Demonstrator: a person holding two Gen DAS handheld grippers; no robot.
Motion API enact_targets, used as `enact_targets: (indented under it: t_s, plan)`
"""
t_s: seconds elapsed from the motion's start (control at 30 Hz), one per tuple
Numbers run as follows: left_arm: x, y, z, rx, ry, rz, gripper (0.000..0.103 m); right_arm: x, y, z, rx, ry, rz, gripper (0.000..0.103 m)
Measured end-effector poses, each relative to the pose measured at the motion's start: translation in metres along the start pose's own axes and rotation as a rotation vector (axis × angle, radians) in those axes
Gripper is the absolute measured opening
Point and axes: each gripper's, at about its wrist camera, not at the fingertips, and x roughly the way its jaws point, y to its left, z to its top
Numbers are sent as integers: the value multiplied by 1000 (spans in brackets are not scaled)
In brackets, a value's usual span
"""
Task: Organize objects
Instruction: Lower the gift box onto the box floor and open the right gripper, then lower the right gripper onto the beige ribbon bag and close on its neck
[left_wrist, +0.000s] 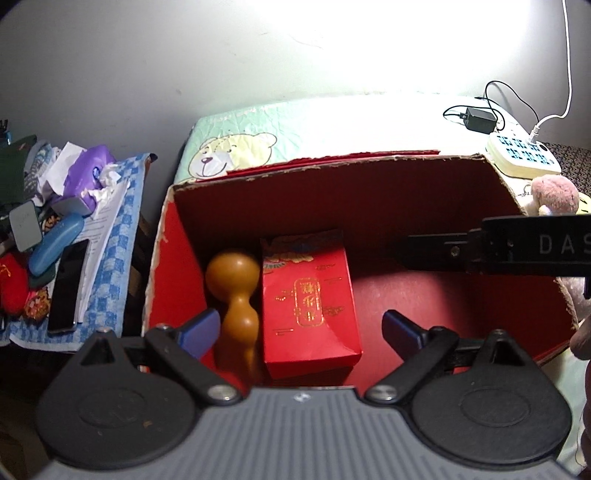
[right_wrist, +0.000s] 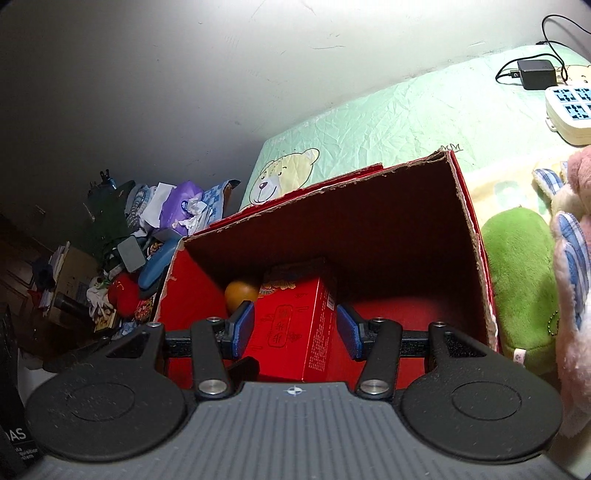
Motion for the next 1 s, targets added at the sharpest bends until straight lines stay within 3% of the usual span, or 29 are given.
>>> enact_targets:
  t_s: [0.77, 1.0]
  plan:
    - [-61, 4, -46, -49, -39, 2, 95, -60, 22, -52, -95, -76, 79, 53]
    - [-70, 19, -64, -94, -24, -21, 91, -64, 31, -70, -157, -35, 129, 53]
